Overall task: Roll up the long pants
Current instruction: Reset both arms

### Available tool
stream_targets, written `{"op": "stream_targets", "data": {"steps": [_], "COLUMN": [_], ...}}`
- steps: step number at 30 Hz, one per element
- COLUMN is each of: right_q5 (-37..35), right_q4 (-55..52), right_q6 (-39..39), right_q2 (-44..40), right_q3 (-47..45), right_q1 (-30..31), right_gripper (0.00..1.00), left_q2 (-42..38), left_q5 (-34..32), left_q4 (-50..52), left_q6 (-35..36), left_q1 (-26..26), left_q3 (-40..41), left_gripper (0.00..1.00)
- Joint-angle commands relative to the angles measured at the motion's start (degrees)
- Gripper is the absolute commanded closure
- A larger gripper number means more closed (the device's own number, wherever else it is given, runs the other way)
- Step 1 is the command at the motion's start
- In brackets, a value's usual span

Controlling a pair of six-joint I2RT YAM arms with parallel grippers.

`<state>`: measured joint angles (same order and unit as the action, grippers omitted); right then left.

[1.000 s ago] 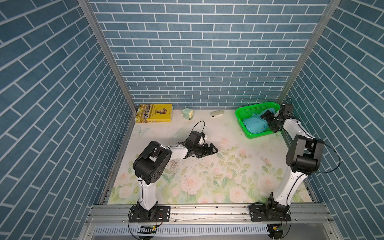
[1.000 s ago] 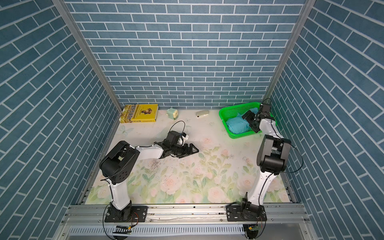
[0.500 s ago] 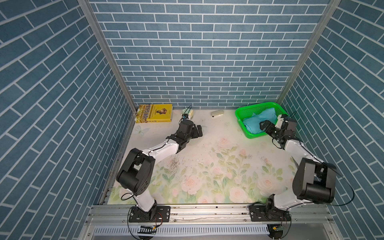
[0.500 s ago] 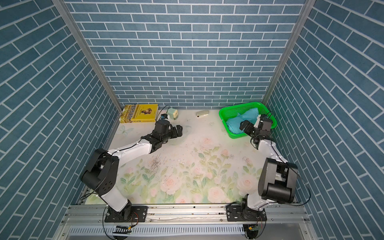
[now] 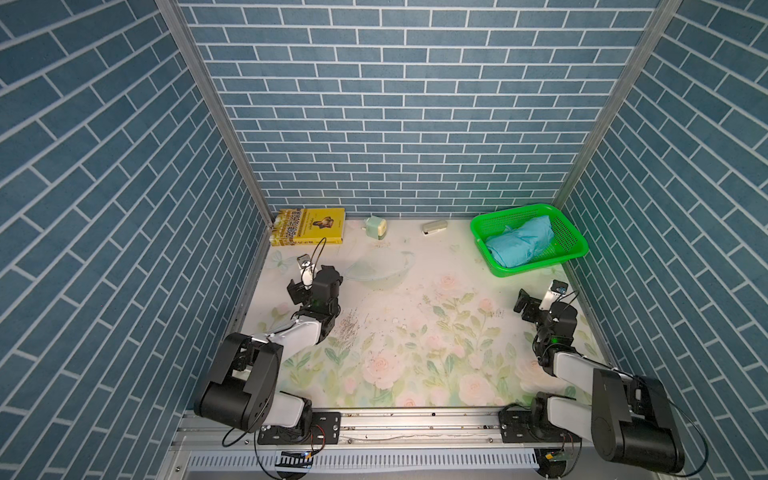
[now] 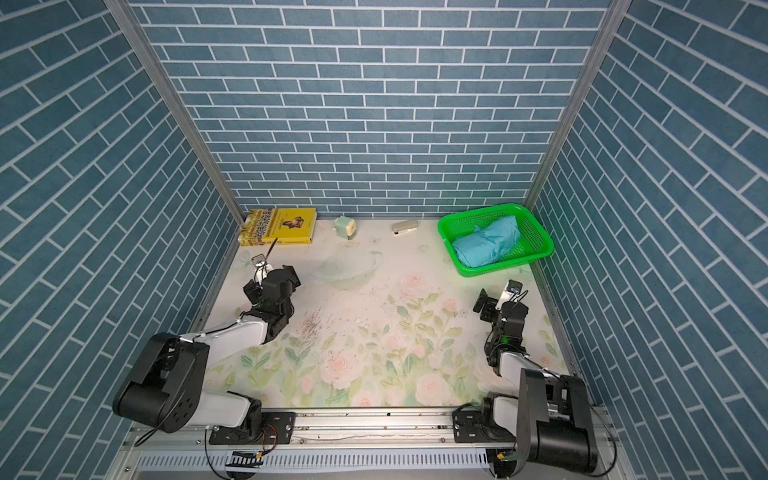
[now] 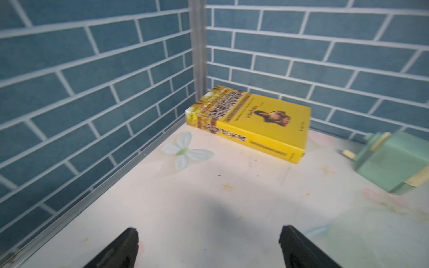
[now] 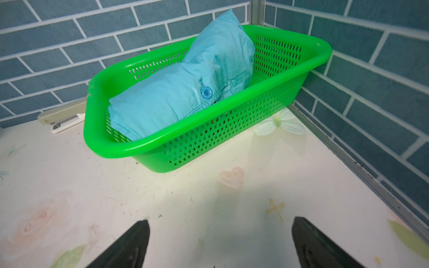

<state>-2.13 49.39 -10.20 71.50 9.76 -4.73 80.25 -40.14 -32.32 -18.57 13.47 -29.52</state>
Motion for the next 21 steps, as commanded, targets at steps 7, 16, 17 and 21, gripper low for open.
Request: {"op": "stream_targets", "data": {"steps": [7, 16, 17, 21], "right_q5": [2.46, -4.63, -4.63, -4.21], "right_q4": [16.89, 25.57, 26.13, 25.41], "right_q6": [7.77, 11.24, 11.36, 11.43], "right_q2": [10.95, 15.80, 16.36, 16.18], "right_q3": [4.07, 1.61, 1.85, 2.06], "right_q1": [2.78, 7.79, 7.81, 7.81], "right_gripper": [0.00, 0.00, 0.00, 0.00], "left_q2": [-2.02, -6.00, -5.88, -0.66], "left_q5": [13.53, 21.71, 24.77, 23.64], "left_q4": [-20.93, -27.44, -27.95, -31.76], "left_q6": [13.32, 14.21, 13.26, 15.20], "left_q1": [-7.56, -8.03, -8.03, -4.43], "left_q3": [6.48, 12.04, 12.01, 9.59], "left_gripper": [0.00, 0.00, 0.00, 0.00]}}
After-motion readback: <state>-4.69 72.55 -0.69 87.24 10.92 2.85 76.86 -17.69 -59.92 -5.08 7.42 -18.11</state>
